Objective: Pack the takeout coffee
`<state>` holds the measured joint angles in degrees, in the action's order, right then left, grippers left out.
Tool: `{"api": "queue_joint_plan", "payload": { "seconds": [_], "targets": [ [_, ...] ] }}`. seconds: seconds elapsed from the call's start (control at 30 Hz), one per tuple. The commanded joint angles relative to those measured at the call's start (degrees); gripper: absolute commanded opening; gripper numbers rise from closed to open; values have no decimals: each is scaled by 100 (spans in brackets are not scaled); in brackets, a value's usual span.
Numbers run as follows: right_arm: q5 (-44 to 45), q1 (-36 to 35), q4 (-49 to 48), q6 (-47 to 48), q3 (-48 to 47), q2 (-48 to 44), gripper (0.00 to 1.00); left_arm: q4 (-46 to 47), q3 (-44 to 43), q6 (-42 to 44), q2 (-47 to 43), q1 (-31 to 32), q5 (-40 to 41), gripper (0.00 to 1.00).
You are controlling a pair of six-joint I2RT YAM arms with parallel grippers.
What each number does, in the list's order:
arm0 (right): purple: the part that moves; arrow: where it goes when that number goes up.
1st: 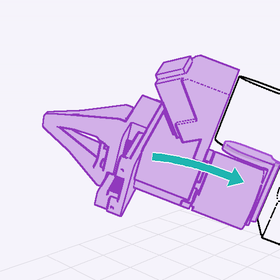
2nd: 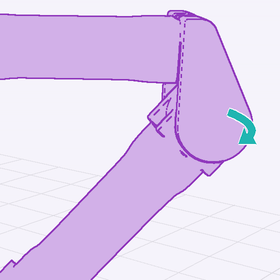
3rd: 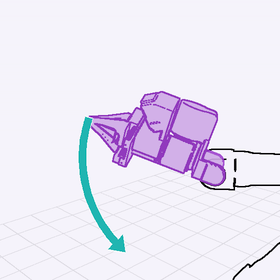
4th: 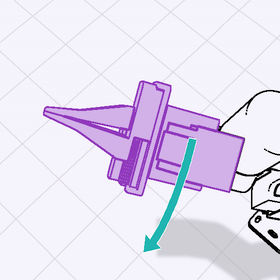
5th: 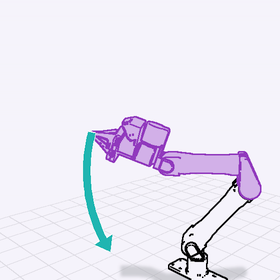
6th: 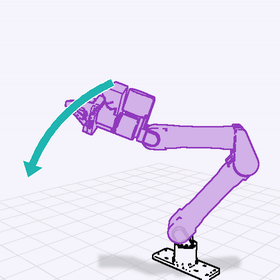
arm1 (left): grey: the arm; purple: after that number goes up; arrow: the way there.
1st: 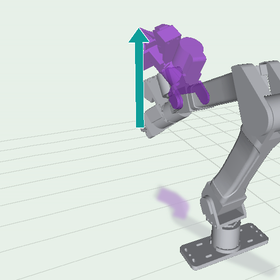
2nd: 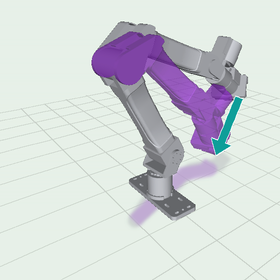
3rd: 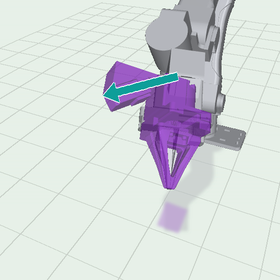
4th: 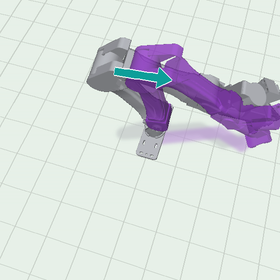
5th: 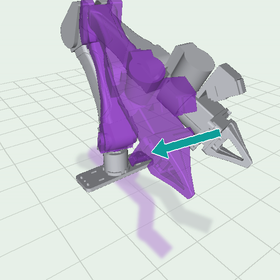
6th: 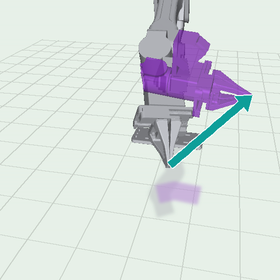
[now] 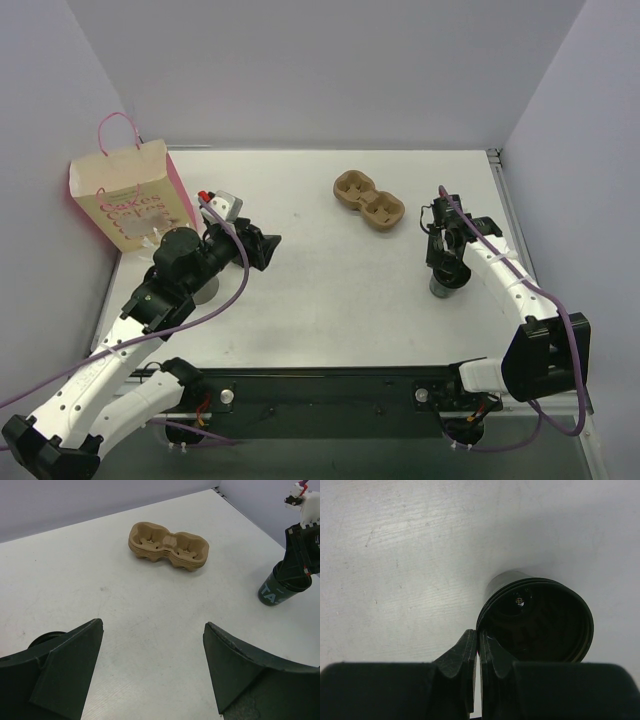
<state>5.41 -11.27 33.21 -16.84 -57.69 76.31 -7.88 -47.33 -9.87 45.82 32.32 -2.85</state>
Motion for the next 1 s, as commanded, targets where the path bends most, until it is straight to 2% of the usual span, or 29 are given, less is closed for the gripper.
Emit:
{"api": "queue_joint_plan", "payload": {
  "seconds": [0.0,0.97],
  "targets": [
    [206,28,133,-12,-163,-143,0,304,-57,11,14,29,-93,91],
    [689,-130,730,-30,-647,-547,0,287,-83,20,41,29,-136,91]
  ]
}}
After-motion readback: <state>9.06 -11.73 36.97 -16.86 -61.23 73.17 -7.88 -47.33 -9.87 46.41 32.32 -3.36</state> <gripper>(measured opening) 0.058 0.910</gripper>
